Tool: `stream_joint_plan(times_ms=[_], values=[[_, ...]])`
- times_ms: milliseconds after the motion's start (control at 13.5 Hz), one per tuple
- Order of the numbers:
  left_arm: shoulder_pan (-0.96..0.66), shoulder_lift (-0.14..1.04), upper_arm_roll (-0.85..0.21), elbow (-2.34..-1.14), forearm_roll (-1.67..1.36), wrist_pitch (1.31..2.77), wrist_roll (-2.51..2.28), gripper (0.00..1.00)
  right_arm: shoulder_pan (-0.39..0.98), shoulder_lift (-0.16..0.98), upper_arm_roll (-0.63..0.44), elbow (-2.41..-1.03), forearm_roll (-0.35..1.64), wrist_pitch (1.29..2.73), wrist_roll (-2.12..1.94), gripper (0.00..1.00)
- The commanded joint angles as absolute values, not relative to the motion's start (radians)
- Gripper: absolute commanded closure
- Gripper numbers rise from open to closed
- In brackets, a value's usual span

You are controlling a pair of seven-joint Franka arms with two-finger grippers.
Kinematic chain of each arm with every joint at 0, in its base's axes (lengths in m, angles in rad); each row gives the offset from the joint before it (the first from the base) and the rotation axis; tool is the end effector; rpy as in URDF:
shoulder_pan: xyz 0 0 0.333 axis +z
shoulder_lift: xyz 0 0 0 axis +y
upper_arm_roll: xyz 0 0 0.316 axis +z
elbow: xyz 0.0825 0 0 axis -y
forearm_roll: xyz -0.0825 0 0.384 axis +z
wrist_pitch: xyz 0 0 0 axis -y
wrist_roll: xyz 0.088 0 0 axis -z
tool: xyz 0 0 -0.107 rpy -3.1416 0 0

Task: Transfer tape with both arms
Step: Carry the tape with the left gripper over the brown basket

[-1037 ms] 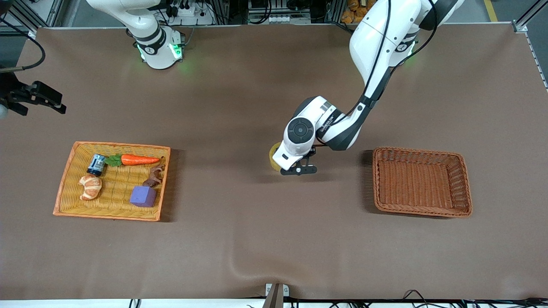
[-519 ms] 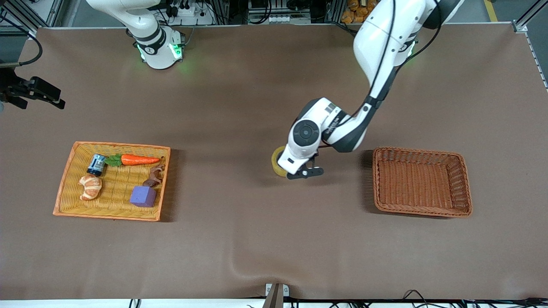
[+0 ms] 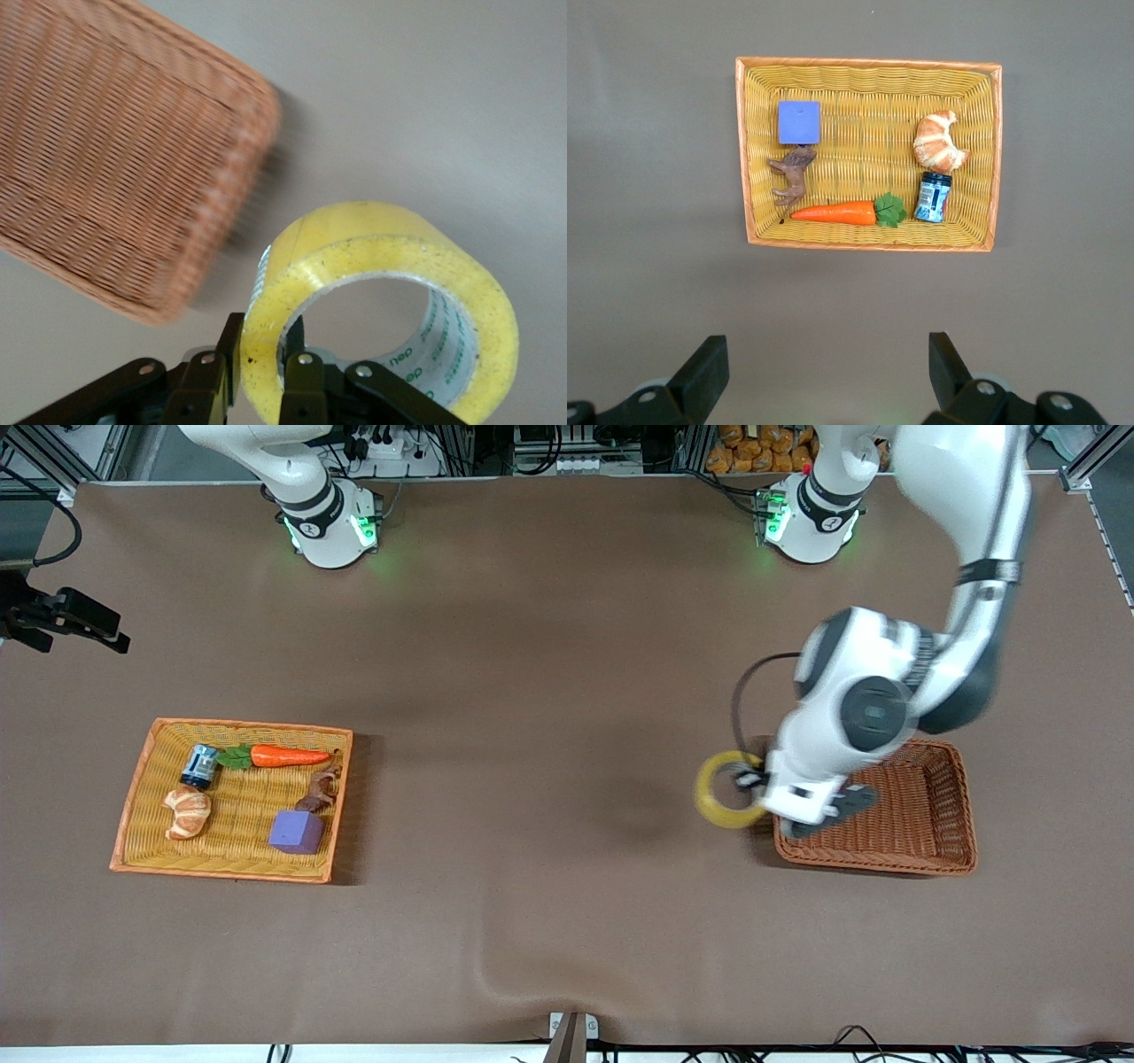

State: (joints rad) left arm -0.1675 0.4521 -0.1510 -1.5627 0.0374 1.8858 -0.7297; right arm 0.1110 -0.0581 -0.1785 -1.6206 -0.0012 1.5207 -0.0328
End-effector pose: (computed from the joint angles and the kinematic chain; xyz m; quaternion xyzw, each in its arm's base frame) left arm 0.6390 -0.1942 0.3761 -0.9772 -0.2023 0.0615 0.0172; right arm 0.5296 -0.0388 0.6279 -0.9996 0.0171 0.0211 0.0056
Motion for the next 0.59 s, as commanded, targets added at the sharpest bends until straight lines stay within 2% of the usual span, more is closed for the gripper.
stream_joint_plan(times_ms=[0, 296, 519], values=[[-0.022, 0.428, -0.169, -1.644, 0.054, 1.89, -0.524, 1.0, 0.095, -0.057, -0.178, -1.615, 0.02, 1.523, -0.049, 0.0], [0.13, 0.517, -0.167, -1.676, 0.123, 2.004, -0.341, 1.0, 0.101, -0.055, -0.176, -1.615, 0.02, 1.534, -0.048, 0.0], [0.158, 0.566, -0.167, -1.732, 0.121, 2.111, -0.319, 1.0, 0.087, -0.055, -0.178, -1.617, 0.021, 1.534, -0.072, 0.0]])
